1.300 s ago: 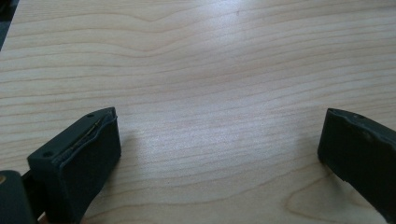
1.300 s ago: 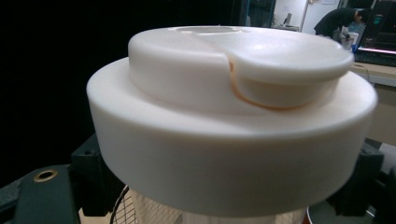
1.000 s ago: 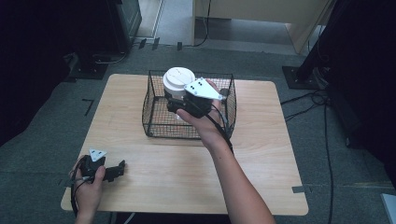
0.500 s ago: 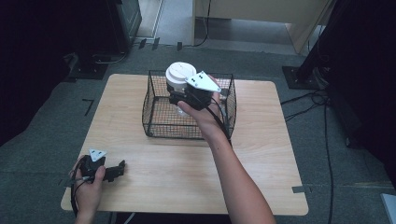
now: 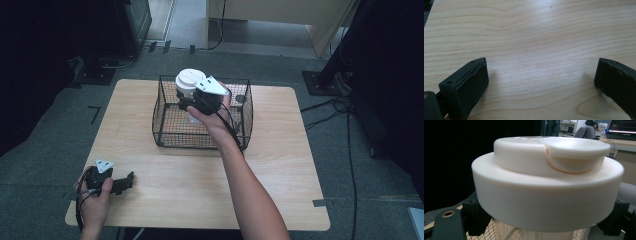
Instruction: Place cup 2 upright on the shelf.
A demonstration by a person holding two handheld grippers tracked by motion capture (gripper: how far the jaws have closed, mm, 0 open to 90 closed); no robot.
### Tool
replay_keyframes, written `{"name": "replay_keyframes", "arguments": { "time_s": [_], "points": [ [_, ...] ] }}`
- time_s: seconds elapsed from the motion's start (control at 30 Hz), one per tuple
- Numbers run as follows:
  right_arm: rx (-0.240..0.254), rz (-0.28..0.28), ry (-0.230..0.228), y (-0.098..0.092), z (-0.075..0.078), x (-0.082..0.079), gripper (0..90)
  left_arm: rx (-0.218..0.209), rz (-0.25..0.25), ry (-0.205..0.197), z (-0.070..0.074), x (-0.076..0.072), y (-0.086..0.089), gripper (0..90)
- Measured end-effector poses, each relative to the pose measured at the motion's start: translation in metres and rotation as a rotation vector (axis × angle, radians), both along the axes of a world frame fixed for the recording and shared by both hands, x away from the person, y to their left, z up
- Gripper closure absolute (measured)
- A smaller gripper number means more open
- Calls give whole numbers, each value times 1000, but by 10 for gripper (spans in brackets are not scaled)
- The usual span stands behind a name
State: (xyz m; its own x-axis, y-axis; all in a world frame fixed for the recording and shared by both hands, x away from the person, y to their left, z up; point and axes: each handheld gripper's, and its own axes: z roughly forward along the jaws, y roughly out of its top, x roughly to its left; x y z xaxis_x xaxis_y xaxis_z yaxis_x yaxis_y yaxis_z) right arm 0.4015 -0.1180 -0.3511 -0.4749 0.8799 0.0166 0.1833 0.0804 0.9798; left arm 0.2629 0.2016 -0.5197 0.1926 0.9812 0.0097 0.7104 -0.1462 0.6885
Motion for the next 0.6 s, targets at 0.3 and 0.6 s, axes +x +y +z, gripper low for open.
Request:
{"name": "replay_keyframes", "arguments": {
  "time_s": [0.3, 0.6],
  "points": [
    [-13, -4, 40, 6, -17, 10, 159, 1, -1, 1, 0, 0, 0, 1],
    [-13, 22, 70, 10, -33, 26, 159, 0, -1, 0, 0, 0, 0, 1]
  ]
}}
